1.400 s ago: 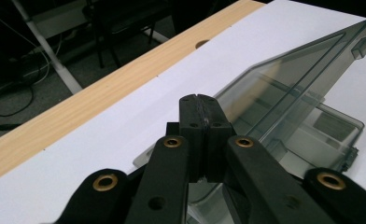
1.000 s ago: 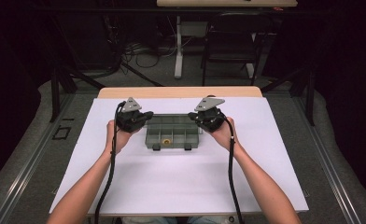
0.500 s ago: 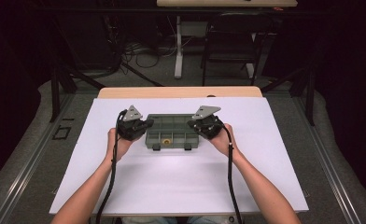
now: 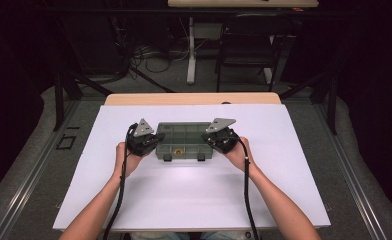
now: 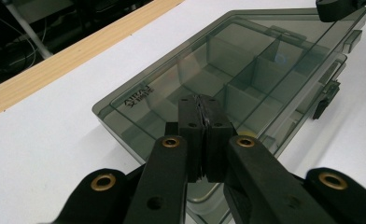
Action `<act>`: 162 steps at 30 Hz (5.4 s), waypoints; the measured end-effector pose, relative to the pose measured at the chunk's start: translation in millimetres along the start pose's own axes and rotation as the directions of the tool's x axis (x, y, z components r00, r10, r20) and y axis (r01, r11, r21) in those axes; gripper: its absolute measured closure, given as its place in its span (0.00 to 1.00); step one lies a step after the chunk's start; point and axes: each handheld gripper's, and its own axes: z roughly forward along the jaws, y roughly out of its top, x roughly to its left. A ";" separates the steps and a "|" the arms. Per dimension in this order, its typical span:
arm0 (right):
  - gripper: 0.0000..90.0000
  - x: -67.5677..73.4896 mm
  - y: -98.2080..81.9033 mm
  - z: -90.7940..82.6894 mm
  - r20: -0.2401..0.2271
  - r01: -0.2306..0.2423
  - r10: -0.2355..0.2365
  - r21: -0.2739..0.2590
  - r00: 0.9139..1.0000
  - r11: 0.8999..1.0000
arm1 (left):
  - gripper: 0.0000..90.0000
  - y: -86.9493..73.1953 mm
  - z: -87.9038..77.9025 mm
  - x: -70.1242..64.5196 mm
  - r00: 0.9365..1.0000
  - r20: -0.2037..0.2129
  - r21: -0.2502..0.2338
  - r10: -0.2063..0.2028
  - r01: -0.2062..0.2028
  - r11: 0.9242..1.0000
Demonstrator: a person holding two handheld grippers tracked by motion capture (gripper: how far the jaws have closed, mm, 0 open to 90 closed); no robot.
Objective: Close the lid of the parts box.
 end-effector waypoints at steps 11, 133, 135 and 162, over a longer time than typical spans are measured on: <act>1.00 2.1 -4.6 3.5 -0.005 -0.006 0.006 0.014 1.000 1.000 | 0.98 -7.9 1.6 0.0 1.000 0.005 0.024 0.004 -0.004 1.000; 0.00 35.7 -79.7 -103.1 0.050 -0.156 0.152 0.085 0.987 0.984 | 0.00 -80.0 -82.6 -48.1 1.000 -0.004 0.135 0.010 -0.009 0.991; 0.00 36.8 -83.2 -104.5 0.050 -0.161 0.157 0.085 0.986 0.983 | 0.00 -83.2 -84.5 -49.4 1.000 -0.007 0.140 0.013 -0.012 0.990; 0.00 59.6 -126.6 -116.7 0.096 -0.188 0.181 0.059 0.979 0.980 | 0.00 -107.1 -88.5 -62.9 0.999 0.040 0.131 -0.007 0.001 0.991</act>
